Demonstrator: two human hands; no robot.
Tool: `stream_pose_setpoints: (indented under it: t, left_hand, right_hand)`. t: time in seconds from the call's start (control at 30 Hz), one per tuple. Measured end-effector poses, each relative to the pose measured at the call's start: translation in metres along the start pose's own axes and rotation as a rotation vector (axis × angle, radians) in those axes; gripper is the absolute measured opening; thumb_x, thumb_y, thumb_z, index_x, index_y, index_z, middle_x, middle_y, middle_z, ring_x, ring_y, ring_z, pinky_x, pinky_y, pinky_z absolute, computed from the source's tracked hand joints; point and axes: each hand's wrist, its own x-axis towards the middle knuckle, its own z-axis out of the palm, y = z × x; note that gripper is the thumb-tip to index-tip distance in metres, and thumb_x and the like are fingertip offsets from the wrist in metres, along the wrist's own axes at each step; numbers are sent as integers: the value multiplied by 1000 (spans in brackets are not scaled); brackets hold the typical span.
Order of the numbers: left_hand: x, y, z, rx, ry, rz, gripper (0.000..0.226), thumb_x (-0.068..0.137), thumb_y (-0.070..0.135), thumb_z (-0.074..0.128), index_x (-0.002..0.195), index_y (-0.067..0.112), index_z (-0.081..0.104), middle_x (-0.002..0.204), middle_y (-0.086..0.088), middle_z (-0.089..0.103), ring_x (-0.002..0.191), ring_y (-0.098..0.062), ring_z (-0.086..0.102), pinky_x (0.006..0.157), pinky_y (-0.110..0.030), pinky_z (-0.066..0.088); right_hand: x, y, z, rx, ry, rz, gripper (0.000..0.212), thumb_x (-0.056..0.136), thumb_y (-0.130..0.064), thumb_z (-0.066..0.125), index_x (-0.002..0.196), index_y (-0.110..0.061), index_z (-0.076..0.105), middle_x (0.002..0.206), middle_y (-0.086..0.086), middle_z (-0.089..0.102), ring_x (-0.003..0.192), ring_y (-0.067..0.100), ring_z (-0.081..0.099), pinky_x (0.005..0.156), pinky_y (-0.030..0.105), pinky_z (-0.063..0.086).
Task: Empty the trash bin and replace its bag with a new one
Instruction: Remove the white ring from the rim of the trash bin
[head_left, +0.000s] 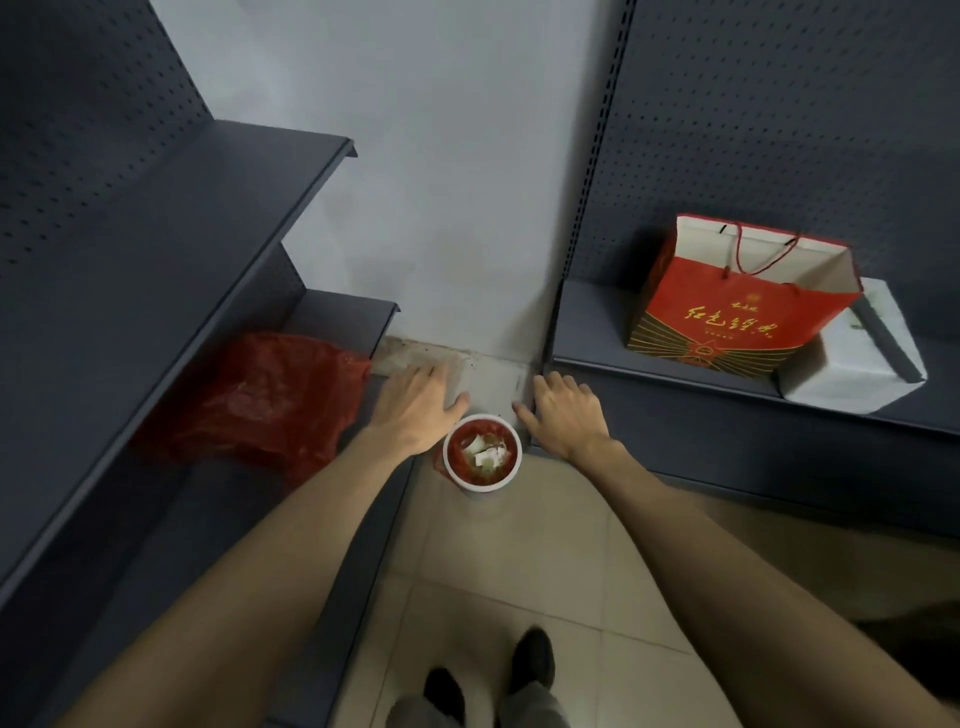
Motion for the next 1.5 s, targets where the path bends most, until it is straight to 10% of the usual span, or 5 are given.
stream_pose_setpoints:
  t: [0.93,1.5]
  left_hand:
    - [223,-146,610,-89,3,-160,30,99,34,47,112,10,57,110,-11,59,97,-28,59,76,-39,48]
    - [235,-167,718,-496,140,-569,21,94,16,56,105,1,64,102,-17,67,90,-35,65,71,-38,53]
  right_hand:
    - [283,122,589,-7,62,100,38,100,-41,40,115,-8,52,112,14,62,99,34,62,73,40,47]
    - [301,138,693,396,168,345,21,100,-22,45,108,-3,50,99,19,67,86,38,65,76,52,55]
